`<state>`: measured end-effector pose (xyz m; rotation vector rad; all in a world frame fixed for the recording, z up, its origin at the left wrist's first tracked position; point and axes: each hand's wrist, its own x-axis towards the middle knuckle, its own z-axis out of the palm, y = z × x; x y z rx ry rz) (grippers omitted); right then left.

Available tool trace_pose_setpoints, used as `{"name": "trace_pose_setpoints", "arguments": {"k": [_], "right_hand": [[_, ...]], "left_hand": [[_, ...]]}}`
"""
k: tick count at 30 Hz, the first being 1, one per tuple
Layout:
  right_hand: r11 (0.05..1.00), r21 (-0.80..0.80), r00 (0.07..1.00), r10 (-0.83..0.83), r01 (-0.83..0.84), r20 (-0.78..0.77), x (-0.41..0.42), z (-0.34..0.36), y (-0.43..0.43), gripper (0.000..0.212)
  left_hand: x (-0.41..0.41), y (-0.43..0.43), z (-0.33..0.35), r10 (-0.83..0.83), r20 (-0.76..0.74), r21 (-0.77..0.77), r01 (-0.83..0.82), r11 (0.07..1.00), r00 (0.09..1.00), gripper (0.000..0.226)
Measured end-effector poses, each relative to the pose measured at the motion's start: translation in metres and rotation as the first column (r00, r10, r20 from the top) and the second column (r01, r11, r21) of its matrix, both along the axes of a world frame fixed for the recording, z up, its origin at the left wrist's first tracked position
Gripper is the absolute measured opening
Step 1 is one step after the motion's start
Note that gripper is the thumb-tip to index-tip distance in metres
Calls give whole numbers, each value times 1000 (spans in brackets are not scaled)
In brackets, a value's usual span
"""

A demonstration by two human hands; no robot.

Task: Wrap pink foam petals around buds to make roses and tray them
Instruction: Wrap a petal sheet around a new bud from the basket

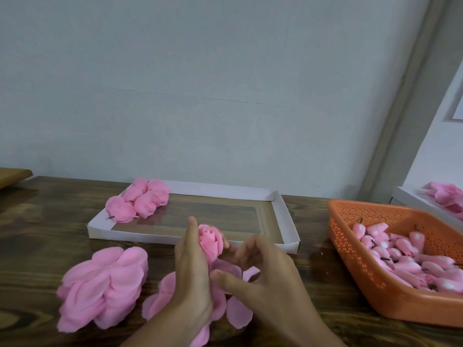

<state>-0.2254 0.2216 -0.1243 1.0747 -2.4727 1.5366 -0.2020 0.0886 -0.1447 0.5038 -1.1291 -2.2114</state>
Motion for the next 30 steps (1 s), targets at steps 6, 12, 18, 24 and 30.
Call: {"name": "trace_pose_setpoints", "arguments": {"k": [6, 12, 18, 24, 30], "right_hand": [[986, 165, 1000, -3, 5, -11, -7, -4, 0, 29], [983, 172, 980, 25, -60, 199, -16, -7, 0, 48], [992, -67, 910, 126, -109, 395, -16, -1, -1, 29], [977, -159, 944, 184, -144, 274, -1, -5, -6, 14], [978, -175, 971, 148, -115, 190, 4, -7, -8, 15]], "left_hand": [[-6, -4, 3, -13, -127, 3, 13, 1000, 992, 71], [-23, -22, -8, -161, -221, 202, 207, 957, 962, 61], [-28, -23, -17, -167, -230, 190, 212, 959, 959, 52], [-15, -10, -9, -159, -112, 226, 181, 957, 981, 77], [-5, 1, -2, -152, -1, 203, 149, 968, 988, 71]]}}
